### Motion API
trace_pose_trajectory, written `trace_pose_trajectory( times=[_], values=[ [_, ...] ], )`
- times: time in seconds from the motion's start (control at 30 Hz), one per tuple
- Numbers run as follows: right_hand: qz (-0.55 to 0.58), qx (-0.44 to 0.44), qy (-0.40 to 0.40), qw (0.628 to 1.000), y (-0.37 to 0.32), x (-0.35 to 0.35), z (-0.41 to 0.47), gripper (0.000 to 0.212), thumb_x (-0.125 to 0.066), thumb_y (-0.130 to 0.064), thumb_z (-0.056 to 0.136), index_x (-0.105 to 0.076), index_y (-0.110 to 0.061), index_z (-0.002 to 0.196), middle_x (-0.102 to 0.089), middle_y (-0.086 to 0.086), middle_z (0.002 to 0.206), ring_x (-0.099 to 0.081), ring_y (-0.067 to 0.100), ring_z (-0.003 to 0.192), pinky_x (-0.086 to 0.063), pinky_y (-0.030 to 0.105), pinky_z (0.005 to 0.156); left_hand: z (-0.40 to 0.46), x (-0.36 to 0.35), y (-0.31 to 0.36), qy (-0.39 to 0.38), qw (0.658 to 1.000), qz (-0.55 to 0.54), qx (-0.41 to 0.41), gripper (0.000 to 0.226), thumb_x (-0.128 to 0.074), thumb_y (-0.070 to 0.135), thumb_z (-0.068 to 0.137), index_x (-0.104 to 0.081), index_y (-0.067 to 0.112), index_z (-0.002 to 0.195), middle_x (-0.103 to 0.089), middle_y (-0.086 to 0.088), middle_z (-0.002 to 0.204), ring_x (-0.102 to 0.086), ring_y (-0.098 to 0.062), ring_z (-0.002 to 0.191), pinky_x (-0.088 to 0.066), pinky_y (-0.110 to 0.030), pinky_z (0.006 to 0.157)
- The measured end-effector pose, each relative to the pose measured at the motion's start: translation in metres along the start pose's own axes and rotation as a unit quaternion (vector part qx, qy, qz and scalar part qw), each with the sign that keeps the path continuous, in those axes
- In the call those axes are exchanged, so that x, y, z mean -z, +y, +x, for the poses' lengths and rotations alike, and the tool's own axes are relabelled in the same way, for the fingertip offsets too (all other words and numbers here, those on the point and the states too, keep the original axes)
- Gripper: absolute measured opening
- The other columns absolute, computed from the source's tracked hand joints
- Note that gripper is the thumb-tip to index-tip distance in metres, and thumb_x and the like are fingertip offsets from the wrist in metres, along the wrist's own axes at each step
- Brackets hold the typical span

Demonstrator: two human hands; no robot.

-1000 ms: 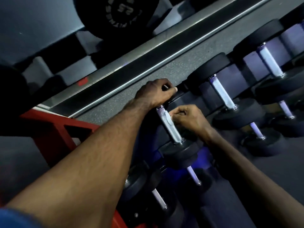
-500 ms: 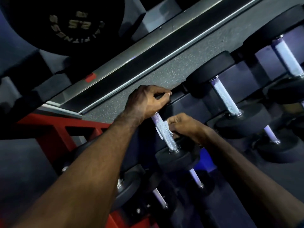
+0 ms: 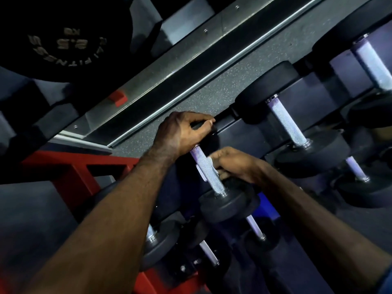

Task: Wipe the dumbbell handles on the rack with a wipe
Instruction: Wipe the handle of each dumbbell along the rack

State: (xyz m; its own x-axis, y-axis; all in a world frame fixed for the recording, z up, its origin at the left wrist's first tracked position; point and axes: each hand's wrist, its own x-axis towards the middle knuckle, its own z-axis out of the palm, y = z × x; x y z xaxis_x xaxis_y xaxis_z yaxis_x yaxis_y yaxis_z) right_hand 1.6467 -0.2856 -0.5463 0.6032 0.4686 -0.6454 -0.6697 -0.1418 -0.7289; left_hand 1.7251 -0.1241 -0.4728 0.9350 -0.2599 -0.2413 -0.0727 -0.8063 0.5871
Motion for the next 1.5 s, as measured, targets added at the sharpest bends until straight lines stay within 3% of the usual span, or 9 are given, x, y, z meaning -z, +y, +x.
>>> trace_pose_trajectory(
  times=[0.1, 0.2, 0.37, 0.5, 0.7, 0.9, 1.1, 1.27, 1.5],
  values=[
    [0.051, 0.058, 0.053, 0.996, -0.027, -0.009, 0.009, 0.022, -0.053, -0.006, 0.096, -0.072, -0.016, 0.09, -0.073, 0.003, 0.081, -0.067, 0.016, 0.077, -0.055, 0.035, 0.075, -0.001, 0.0, 0.001, -0.002, 1.0, -0.002, 0.0, 0.044, -0.054, 0.069, 0.082, -0.078, 0.051, 0.114, -0.075, 0.03, 0.117, -0.071, 0.0, 0.114, -0.058, -0.035, 0.101],
    [-0.024, 0.064, 0.042, 0.997, -0.008, -0.003, -0.008, 0.022, -0.054, -0.006, 0.099, -0.067, -0.006, 0.08, -0.061, -0.002, 0.069, -0.053, 0.004, 0.06, -0.045, 0.023, 0.062, -0.001, 0.0, 0.0, -0.004, 1.0, -0.007, -0.002, 0.043, -0.055, 0.068, 0.083, -0.078, 0.051, 0.114, -0.075, 0.029, 0.117, -0.072, -0.001, 0.113, -0.058, -0.035, 0.101],
    [0.009, 0.078, 0.088, 0.993, 0.019, 0.002, -0.018, 0.014, -0.074, -0.015, 0.095, -0.079, -0.006, 0.106, -0.069, 0.003, 0.079, -0.058, 0.012, 0.072, -0.05, 0.024, 0.067, -0.001, 0.0, -0.002, 0.004, 1.0, -0.012, -0.011, 0.038, -0.057, 0.065, 0.084, -0.079, 0.05, 0.112, -0.076, 0.029, 0.115, -0.072, -0.001, 0.111, -0.058, -0.036, 0.101],
    [-0.03, 0.143, 0.206, 0.968, -0.014, -0.015, -0.007, 0.02, -0.086, -0.023, 0.084, -0.081, -0.014, 0.102, -0.076, 0.0, 0.076, -0.059, -0.002, 0.063, -0.047, 0.016, 0.062, 0.0, -0.001, -0.002, 0.003, 1.0, -0.013, -0.007, 0.039, -0.057, 0.063, 0.085, -0.079, 0.048, 0.114, -0.076, 0.03, 0.115, -0.072, 0.001, 0.112, -0.058, -0.036, 0.1],
    [-0.045, 0.077, 0.205, 0.975, 0.014, -0.021, -0.044, 0.016, -0.089, -0.015, 0.078, -0.081, -0.019, 0.092, -0.079, -0.007, 0.078, -0.074, 0.004, 0.07, -0.057, 0.023, 0.065, -0.002, 0.0, -0.001, 0.007, 1.0, -0.005, -0.005, 0.035, -0.057, 0.063, 0.085, -0.079, 0.052, 0.111, -0.075, 0.033, 0.114, -0.071, 0.004, 0.111, -0.058, -0.035, 0.099],
    [-0.079, 0.125, 0.269, 0.952, -0.019, -0.029, -0.016, 0.02, -0.088, -0.027, 0.075, -0.079, -0.02, 0.091, -0.075, -0.011, 0.073, -0.069, -0.003, 0.068, -0.053, 0.018, 0.061, 0.0, 0.0, 0.0, 0.003, 1.0, -0.014, 0.009, 0.037, -0.057, 0.062, 0.083, -0.078, 0.052, 0.112, -0.075, 0.034, 0.112, -0.071, 0.004, 0.109, -0.059, -0.035, 0.098],
    [-0.138, 0.051, 0.178, 0.973, 0.018, -0.01, -0.04, 0.017, -0.093, -0.027, 0.073, -0.079, -0.022, 0.083, -0.077, -0.009, 0.075, -0.075, 0.008, 0.072, -0.064, 0.041, 0.079, -0.002, 0.002, -0.001, 0.006, 1.0, -0.008, 0.008, 0.033, -0.058, 0.065, 0.085, -0.077, 0.056, 0.111, -0.073, 0.036, 0.114, -0.07, 0.006, 0.111, -0.058, -0.034, 0.1],
    [-0.024, 0.108, 0.151, 0.982, -0.012, -0.006, -0.007, 0.029, -0.092, -0.029, 0.074, -0.079, -0.017, 0.096, -0.079, 0.002, 0.084, -0.071, 0.012, 0.075, -0.06, 0.04, 0.08, 0.0, 0.002, -0.001, -0.002, 1.0, -0.007, 0.01, 0.037, -0.055, 0.066, 0.084, -0.076, 0.055, 0.113, -0.074, 0.034, 0.116, -0.07, 0.004, 0.111, -0.058, -0.035, 0.099],
    [0.021, -0.009, 0.016, 1.0, 0.011, 0.004, -0.023, 0.016, -0.084, -0.023, 0.088, -0.075, -0.01, 0.092, -0.069, 0.002, 0.076, -0.059, 0.005, 0.062, -0.049, 0.023, 0.063, -0.002, 0.001, 0.0, 0.005, 1.0, -0.01, -0.002, 0.035, -0.057, 0.063, 0.086, -0.079, 0.052, 0.11, -0.073, 0.036, 0.115, -0.07, 0.005, 0.112, -0.058, -0.034, 0.1]
  ],
)
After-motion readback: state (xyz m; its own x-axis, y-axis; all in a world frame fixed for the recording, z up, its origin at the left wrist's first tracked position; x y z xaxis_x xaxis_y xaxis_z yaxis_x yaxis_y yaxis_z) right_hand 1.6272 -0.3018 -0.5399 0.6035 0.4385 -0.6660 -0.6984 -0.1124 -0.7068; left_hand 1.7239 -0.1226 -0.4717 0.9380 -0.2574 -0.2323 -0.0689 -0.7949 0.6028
